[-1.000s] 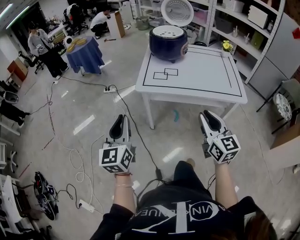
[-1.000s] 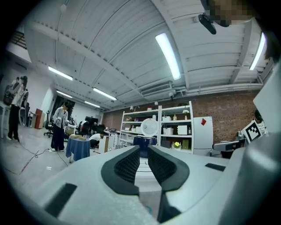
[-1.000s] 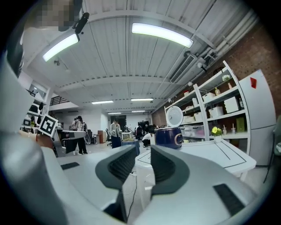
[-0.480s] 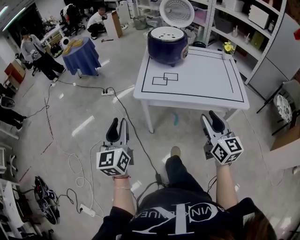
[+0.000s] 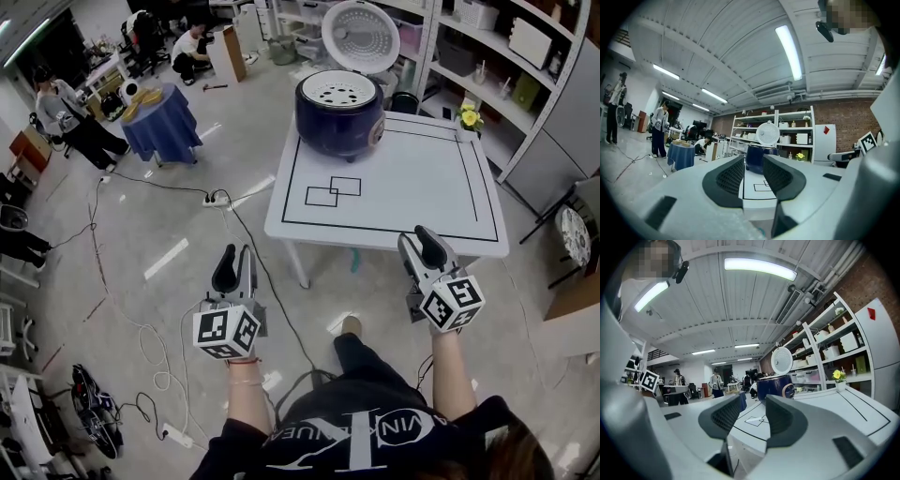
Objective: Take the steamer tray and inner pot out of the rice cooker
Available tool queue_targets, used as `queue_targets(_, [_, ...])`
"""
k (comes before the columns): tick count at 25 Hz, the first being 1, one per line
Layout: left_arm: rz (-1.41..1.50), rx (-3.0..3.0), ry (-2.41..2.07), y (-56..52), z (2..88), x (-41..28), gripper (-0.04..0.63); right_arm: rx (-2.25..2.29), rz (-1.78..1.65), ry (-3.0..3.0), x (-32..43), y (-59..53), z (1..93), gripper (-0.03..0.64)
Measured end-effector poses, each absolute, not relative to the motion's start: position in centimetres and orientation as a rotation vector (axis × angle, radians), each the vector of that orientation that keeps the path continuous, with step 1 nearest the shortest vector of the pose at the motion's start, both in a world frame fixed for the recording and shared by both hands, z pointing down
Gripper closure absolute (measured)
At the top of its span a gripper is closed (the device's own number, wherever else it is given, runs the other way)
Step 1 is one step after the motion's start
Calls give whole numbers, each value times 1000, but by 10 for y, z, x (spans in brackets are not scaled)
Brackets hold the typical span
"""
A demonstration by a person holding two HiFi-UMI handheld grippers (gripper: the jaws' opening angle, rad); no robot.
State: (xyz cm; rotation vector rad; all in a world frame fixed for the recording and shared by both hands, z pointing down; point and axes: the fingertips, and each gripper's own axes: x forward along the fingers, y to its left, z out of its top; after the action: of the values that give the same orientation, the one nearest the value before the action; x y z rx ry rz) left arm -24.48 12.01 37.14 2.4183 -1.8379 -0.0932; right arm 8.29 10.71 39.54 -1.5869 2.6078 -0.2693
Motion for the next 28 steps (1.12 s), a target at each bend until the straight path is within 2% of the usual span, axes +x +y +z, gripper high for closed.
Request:
queue_targets(14, [-119,2404,-1851,-32,366,-208,499,-1532,-275,2672,108,-47,399,465])
queue_targets(28, [-92,2435,-1790,-96,370,-168,498,-1499,-310,2693,122,-102,408,464])
